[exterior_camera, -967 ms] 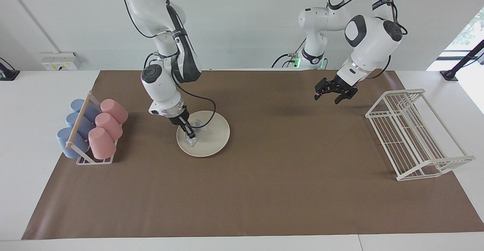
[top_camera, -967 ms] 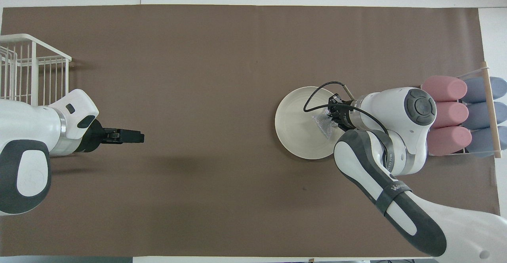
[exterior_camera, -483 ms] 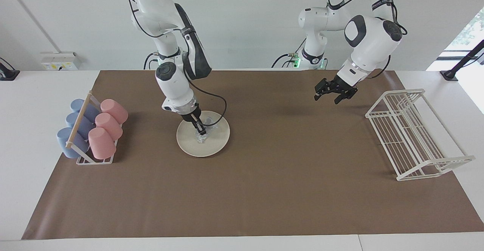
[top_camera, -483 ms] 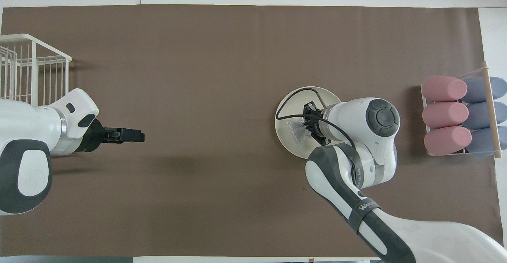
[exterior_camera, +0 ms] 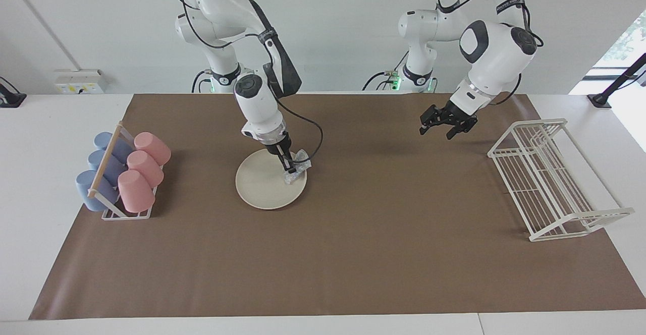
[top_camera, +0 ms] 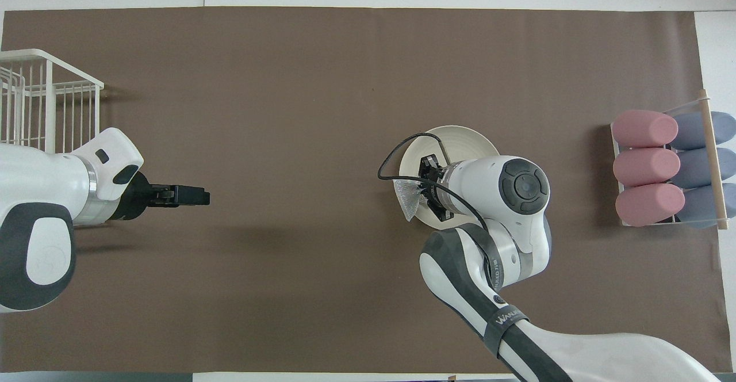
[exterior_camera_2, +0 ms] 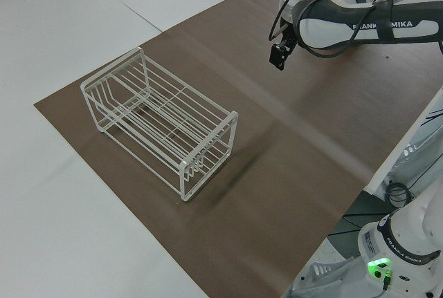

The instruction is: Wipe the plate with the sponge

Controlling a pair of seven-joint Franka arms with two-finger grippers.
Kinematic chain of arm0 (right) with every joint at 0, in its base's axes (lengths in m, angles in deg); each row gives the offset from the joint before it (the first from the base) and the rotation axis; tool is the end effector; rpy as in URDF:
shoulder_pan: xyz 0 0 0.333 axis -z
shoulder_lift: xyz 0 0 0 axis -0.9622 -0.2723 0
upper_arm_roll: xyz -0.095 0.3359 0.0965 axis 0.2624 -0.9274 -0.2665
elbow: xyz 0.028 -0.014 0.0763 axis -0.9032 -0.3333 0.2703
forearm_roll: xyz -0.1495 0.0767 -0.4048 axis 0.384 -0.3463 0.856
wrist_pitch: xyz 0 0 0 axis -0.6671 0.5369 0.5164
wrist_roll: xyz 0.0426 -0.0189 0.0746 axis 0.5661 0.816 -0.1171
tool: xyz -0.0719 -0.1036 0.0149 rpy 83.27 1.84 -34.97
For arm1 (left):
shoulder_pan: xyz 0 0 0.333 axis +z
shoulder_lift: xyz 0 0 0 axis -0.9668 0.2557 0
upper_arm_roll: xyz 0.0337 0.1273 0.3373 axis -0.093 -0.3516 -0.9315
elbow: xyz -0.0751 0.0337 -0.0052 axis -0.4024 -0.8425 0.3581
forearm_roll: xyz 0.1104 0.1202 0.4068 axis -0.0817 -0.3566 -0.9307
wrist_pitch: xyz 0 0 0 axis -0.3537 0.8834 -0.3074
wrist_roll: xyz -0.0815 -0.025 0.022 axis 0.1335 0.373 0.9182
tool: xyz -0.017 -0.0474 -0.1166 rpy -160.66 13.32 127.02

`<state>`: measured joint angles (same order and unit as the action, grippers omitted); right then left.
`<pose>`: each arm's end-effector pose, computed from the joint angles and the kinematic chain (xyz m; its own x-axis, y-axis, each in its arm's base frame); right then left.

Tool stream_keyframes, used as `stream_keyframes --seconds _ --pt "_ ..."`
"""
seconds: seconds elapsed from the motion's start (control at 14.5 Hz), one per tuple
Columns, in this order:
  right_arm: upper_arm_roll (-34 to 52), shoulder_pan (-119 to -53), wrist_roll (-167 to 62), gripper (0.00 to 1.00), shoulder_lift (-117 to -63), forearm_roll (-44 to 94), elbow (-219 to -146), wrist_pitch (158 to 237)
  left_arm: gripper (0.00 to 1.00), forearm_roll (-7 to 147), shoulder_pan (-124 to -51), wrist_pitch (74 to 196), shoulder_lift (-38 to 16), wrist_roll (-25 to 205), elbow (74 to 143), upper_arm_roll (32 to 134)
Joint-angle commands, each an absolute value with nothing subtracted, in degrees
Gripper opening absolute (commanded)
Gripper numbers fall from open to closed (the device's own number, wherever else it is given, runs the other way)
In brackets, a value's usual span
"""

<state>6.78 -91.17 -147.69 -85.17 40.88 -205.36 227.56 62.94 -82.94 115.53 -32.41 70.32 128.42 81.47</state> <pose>0.5464 0.2699 0.3056 0.3052 -0.9318 -0.1965 -0.9477 -0.2769 -0.1589 0.5110 -0.1053 0.4516 0.9966 -0.0815 0.0117 -0.0816 -0.9586 0.2729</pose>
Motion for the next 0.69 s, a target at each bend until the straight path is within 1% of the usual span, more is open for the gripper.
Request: stream_keyframes --seconds 0.0,0.14,0.28,0.35,0.48,0.55,0.62 --pt "6.6 -92.7 -150.5 0.0 -86.1 39.2 -201.4 227.1 1.0 61.6 -82.8 116.2 -31.4 71.5 127.4 81.8" --pt "6.7 -93.0 -154.3 0.0 -85.9 39.7 -197.3 222.3 1.0 61.6 -82.8 116.2 -31.4 71.5 127.4 81.8" --pt "6.9 -92.9 -155.3 0.0 -85.4 40.1 -192.2 213.8 1.0 62.3 -82.8 116.2 -31.6 73.0 127.3 81.8" --pt "7.0 -92.9 -156.2 0.0 -85.3 40.3 -189.2 209.6 1.0 64.8 -82.7 115.9 -31.8 74.4 127.2 81.8" --pt "6.9 -93.1 -158.8 0.0 -85.4 42.5 -183.2 202.7 1.0 75.7 -82.7 115.9 -32.0 74.2 126.9 81.7" --pt "6.6 -94.2 -161.7 0.0 -85.5 45.4 -180.6 200.2 1.0 80.4 -82.7 115.9 -32.0 74.0 126.6 81.7" --pt "6.7 -97.0 -165.7 0.0 -85.8 48.3 -178.7 198.6 1.0 84.3 -82.7 115.6 -32.0 73.4 126.4 81.8"
